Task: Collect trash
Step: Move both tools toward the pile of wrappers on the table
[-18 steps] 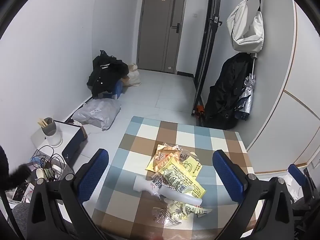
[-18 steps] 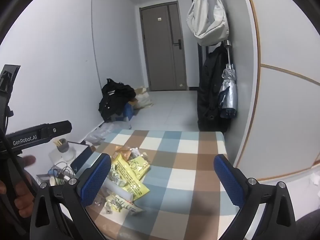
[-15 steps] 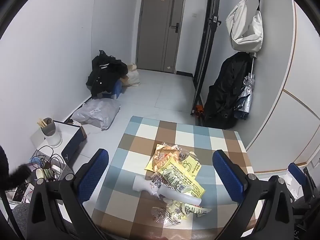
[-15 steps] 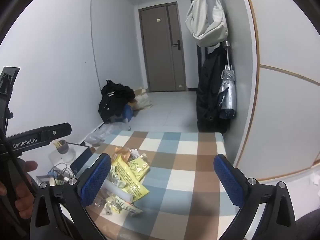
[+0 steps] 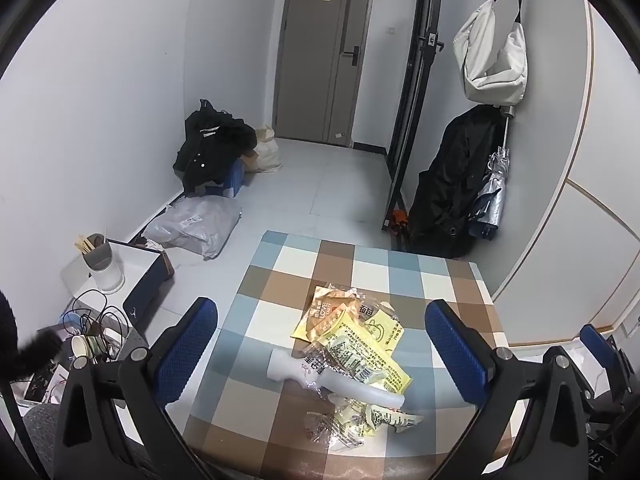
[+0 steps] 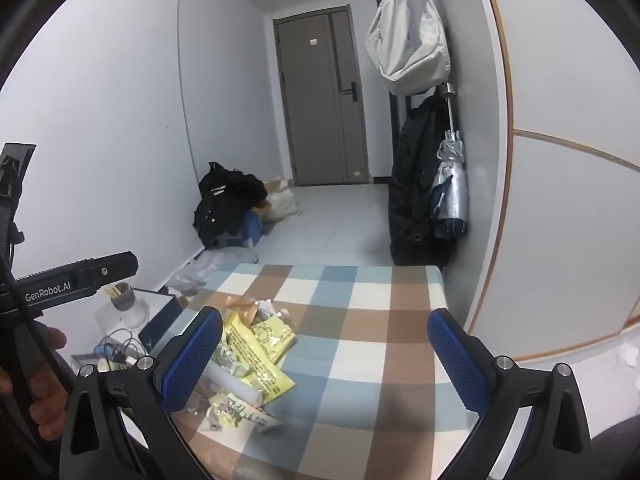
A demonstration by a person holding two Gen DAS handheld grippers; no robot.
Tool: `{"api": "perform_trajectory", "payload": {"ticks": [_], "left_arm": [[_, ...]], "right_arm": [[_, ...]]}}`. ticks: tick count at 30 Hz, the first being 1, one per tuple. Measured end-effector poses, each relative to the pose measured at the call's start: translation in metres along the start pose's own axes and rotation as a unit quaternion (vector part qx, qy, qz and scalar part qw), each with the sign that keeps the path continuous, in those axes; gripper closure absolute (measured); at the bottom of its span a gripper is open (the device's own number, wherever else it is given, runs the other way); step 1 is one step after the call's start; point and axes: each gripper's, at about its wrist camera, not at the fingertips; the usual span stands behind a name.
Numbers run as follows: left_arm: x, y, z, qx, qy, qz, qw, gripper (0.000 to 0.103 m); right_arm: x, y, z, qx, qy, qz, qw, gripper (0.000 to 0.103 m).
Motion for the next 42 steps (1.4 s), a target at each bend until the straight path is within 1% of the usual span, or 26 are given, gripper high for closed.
{"api": "perform_trajectory", "payload": {"ticks": [6,16,28,42], "left_arm": [[0.001,0.002,-0.003,0.001,-0.008,-0.008,0.9999,0.001],[0.005,0.003,-0.003,0.001,-0.006,-0.007,1.0000,0.001],[0.007,0.003,-0.004,-0.001,-0.007,-0.005,1.0000,0.001],[0.009,0.003,-0.007,-0.003,-0.008,-0.009,0.9999,0.001]], "right_arm": [[0.000,-0.001,0.000,0.003,0.002,0.000,1.000,0.000],[0.001,-0.001,0.002,0.000,0.006,0.000,1.000,0.000],[0.003,-0.004,0.000,0.007,0.004,0.006,1.000,0.000],[0.002,-0.005,0.004,-0.003,0.018,0.004,1.000,0.000]]}}
Point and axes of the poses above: each gripper's, at about its wrist camera, not at the fingertips, and y roughly the way its jaws point, z to its right, x to its underside, and after that the axes turned 3 degrees about -y, right-handed
